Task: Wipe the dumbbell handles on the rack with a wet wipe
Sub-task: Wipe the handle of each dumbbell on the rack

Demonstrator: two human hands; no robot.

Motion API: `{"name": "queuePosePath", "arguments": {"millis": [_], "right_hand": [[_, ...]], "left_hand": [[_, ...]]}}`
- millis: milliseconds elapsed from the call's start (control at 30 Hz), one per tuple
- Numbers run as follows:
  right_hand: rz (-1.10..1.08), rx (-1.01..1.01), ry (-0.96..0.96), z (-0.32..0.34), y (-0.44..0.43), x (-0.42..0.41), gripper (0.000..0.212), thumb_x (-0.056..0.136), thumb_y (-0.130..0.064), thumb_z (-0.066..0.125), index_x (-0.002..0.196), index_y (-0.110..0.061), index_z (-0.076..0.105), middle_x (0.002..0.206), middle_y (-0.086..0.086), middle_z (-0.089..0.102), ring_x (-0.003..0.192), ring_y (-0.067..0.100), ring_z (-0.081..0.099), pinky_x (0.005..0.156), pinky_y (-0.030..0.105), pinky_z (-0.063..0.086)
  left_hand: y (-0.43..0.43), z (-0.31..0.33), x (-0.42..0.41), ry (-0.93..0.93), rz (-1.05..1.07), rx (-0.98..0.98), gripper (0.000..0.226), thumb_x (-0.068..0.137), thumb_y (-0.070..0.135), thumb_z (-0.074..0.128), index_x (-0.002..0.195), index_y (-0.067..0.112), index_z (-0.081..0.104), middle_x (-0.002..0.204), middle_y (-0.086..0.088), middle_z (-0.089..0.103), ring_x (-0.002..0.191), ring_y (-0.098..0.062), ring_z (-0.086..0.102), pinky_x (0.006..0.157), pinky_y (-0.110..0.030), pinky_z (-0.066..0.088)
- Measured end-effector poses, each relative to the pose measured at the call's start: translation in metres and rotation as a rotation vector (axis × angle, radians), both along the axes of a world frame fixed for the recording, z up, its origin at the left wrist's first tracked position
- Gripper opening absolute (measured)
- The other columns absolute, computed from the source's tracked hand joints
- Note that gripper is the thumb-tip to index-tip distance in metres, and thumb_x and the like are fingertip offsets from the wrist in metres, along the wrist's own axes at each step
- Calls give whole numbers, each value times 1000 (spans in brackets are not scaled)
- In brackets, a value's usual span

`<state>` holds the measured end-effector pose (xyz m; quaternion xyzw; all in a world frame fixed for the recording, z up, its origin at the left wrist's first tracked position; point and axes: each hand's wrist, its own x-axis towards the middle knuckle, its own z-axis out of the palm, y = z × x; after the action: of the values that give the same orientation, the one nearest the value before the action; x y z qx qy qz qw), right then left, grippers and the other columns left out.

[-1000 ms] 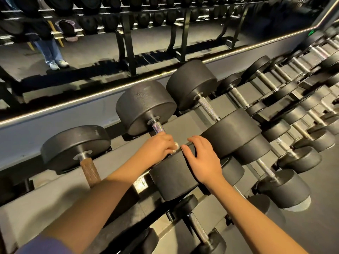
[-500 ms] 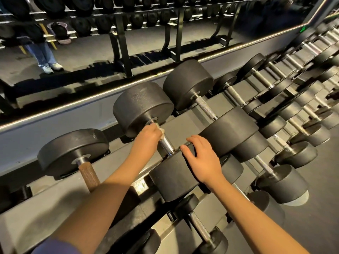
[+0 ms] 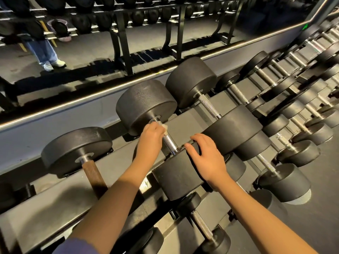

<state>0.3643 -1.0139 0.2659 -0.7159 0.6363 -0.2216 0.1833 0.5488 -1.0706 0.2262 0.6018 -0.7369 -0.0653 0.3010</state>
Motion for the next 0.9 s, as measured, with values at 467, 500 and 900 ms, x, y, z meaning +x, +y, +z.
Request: {"name": "queuePosePath", "arguments": {"millis": [467,500,900], "right_hand": [[4,-5,4,-2,-1,0,49,92,-54,40,127,-23,53,132,-9,50,128,8,37,102,29,34],[5,-7,7,-3,0,1,50,91,-55,39,126,-23,53,132,-9,50,128,7,37,102,29,35],[62,-21,79,-8,-2,2,80,82,-68,10,132,-19,50,137,-2,45,131,16,34,105,35,34]], "left_hand": [[-10,7,-6,-125,-138,173,20,94,15,55,102,7,71,106,-11,60,104,-26,49,83,-24,34],[-8,8,-6,-124,-203,210,20,94,15,56,103,7,72,107,-11,61,105,-27,50,87,-31,39],[4,21,-28,-68,-7,225,11,85,6,65,86,-1,73,92,-19,60,91,-34,54,71,-25,26]]}}
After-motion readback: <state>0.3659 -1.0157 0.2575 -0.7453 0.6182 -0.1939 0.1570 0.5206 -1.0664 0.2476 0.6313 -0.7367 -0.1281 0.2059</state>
